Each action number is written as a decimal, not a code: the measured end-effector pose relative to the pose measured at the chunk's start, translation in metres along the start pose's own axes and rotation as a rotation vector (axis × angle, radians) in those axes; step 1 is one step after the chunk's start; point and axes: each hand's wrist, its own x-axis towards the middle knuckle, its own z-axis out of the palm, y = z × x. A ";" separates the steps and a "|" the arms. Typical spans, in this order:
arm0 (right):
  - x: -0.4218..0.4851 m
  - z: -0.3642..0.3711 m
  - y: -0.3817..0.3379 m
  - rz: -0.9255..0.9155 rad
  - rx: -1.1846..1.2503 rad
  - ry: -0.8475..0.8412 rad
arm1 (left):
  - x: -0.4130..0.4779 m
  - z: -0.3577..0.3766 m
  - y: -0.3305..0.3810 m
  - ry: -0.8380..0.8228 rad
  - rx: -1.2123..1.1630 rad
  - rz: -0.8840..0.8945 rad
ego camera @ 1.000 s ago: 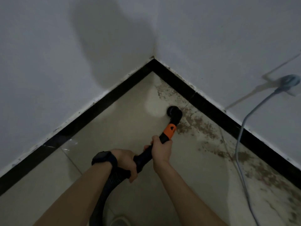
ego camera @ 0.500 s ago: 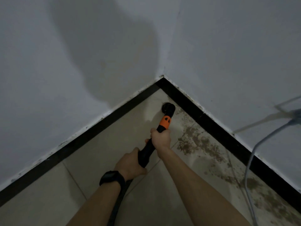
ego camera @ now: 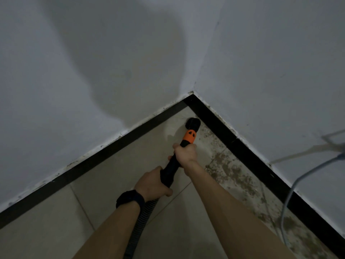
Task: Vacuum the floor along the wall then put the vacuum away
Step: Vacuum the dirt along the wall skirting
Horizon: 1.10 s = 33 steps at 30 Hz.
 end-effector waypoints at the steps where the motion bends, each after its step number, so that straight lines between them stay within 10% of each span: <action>1: 0.000 -0.003 0.003 0.001 0.010 0.011 | -0.001 0.002 0.001 0.006 0.019 0.008; 11: 0.004 -0.037 -0.006 -0.023 0.229 0.021 | -0.004 0.001 0.039 0.052 0.109 0.094; 25: 0.003 -0.009 -0.026 -0.058 0.039 -0.299 | 0.005 -0.001 0.041 0.071 -0.661 -0.120; 33: 0.008 -0.005 -0.033 -0.178 -0.535 -0.094 | 0.012 0.025 0.055 -0.056 -0.936 -0.142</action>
